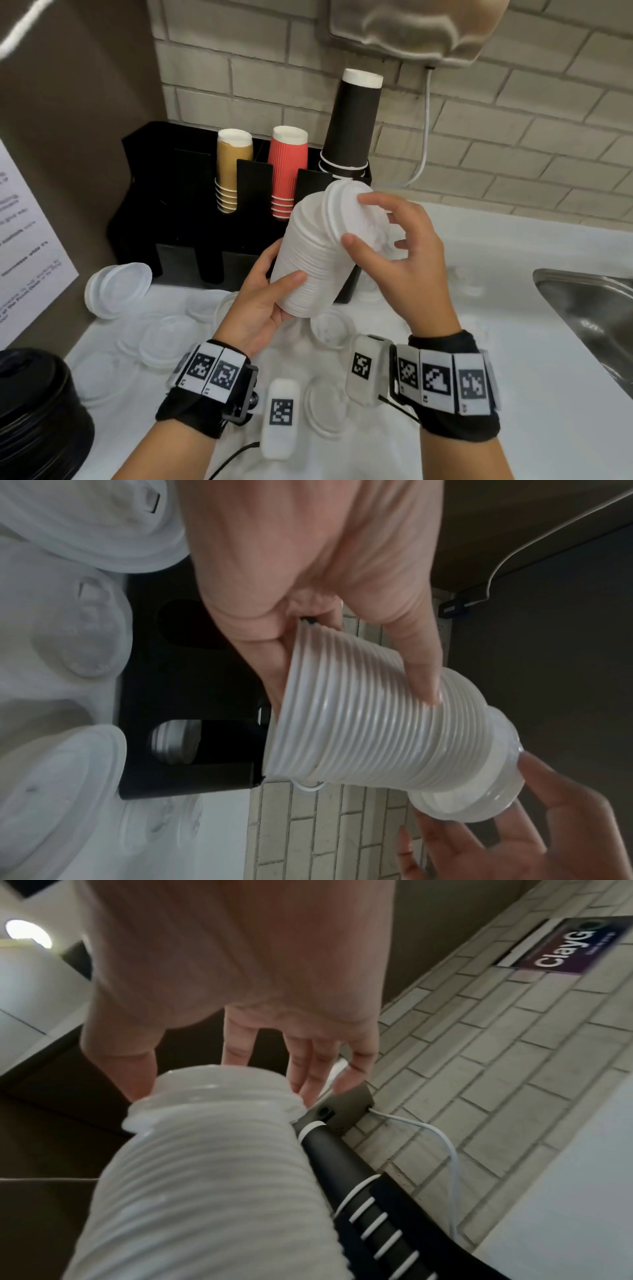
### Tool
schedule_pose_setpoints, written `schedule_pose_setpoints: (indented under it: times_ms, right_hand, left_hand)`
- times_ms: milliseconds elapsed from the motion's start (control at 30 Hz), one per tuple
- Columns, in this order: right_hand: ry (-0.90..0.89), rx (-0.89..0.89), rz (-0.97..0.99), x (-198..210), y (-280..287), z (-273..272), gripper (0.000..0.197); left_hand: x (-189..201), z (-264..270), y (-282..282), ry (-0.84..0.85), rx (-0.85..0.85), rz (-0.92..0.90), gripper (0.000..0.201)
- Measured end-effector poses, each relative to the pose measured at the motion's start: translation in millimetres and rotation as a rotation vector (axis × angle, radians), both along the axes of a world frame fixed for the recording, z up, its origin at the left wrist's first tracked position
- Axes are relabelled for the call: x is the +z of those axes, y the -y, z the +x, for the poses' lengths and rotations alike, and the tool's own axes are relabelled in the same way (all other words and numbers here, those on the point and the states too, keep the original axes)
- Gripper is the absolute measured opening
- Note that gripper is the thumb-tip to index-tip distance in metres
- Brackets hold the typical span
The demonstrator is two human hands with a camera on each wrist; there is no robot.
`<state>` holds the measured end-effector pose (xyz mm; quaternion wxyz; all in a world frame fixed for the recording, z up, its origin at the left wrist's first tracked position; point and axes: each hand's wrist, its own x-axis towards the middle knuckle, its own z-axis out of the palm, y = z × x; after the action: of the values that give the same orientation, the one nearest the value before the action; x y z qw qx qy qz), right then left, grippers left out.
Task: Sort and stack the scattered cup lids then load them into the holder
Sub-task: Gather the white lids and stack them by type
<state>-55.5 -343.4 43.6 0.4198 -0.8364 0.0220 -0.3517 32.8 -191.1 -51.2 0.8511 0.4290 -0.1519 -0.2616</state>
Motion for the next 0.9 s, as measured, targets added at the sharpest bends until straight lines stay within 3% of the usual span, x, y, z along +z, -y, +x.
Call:
schedule_pose_setpoints:
  times_ms: [167, 567, 733, 800, 900]
  right_hand:
    - [-0.048, 0.023, -0.061, 7, -8, 5, 0.033]
    - [-0.084, 0.094, -0.051, 5, -21, 12, 0.032]
    - [-0.065, 0.127, -0.098, 5, -20, 11, 0.037]
    - [-0.014, 0.119, -0.062, 8, -17, 11, 0.041]
    - [0.088, 0.025, 0.142, 8, -4, 21, 0.012]
  left_hand:
    - [0, -3, -7, 0.034, -0.015, 0.045, 0.086]
    - [-4, -1, -17, 0.024, -0.002, 0.044, 0.076]
    - [-2, -3, -16, 0.011, -0.018, 0.015, 0.094]
    - [1, -4, -17, -0.009, -0.006, -0.008, 0.093]
    - [9, -2, -27, -0.041, 0.039, -0.056, 0.077]
